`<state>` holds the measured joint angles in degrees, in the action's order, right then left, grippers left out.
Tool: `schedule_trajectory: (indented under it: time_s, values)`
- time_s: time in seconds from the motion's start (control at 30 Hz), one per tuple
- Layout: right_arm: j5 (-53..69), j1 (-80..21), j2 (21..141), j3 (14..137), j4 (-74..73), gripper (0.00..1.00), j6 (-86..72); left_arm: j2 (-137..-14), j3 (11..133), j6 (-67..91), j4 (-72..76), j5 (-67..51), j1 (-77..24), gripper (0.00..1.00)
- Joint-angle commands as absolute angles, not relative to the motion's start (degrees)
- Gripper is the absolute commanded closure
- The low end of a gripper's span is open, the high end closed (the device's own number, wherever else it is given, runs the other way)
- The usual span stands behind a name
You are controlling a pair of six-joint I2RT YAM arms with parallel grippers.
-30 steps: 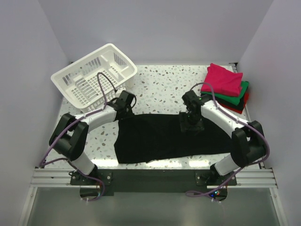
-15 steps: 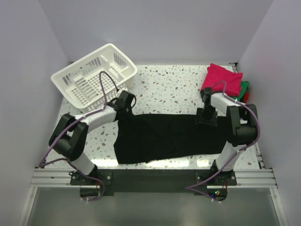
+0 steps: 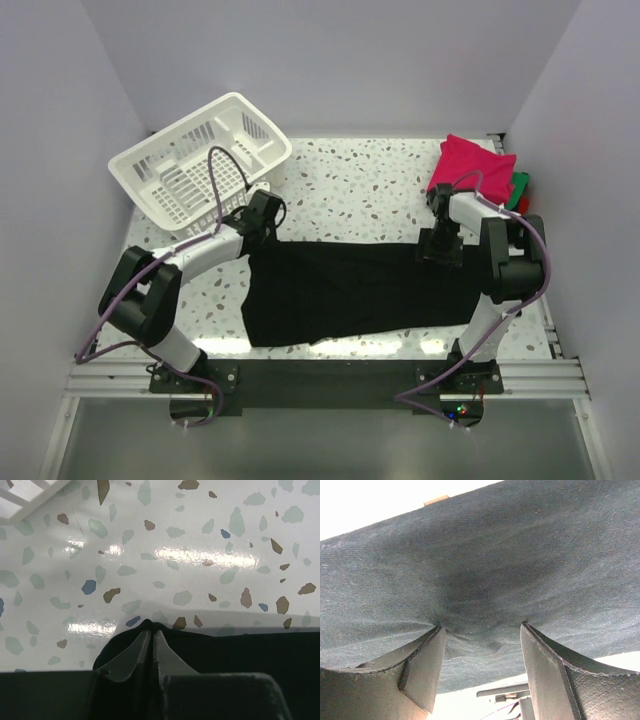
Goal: Fold and stack the t-shirts
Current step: Fold the tshirt
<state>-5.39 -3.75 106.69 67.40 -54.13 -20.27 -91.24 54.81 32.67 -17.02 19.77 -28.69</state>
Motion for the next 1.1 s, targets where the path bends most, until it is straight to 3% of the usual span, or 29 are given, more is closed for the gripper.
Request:
schedule_trajectory:
  time_s: [0.0,0.33,0.67,0.93,1.07]
  values:
    - [-13.8,-2.55,111.27,65.83,-48.16,0.35,-20.83,-90.61,56.16,29.53,-17.13,25.48,-27.07,0.9]
    - [-13.62,-2.46,112.24,66.71,-48.34,0.35,-20.3,-90.44,61.08,27.6,-20.3,27.86,-26.37,0.69]
    - [-6.42,-3.6,106.18,70.13,-47.72,0.33,-17.84,-90.17,58.19,28.21,-17.23,18.2,-26.37,0.52]
    - [-0.19,-16.42,94.58,66.28,-49.84,0.32,-19.15,-93.69,58.45,30.06,-18.63,16.44,-25.31,0.46]
    - [11.65,-19.77,88.08,58.46,-45.97,0.32,-21.18,-92.64,58.01,30.24,-17.75,14.86,-25.14,0.42]
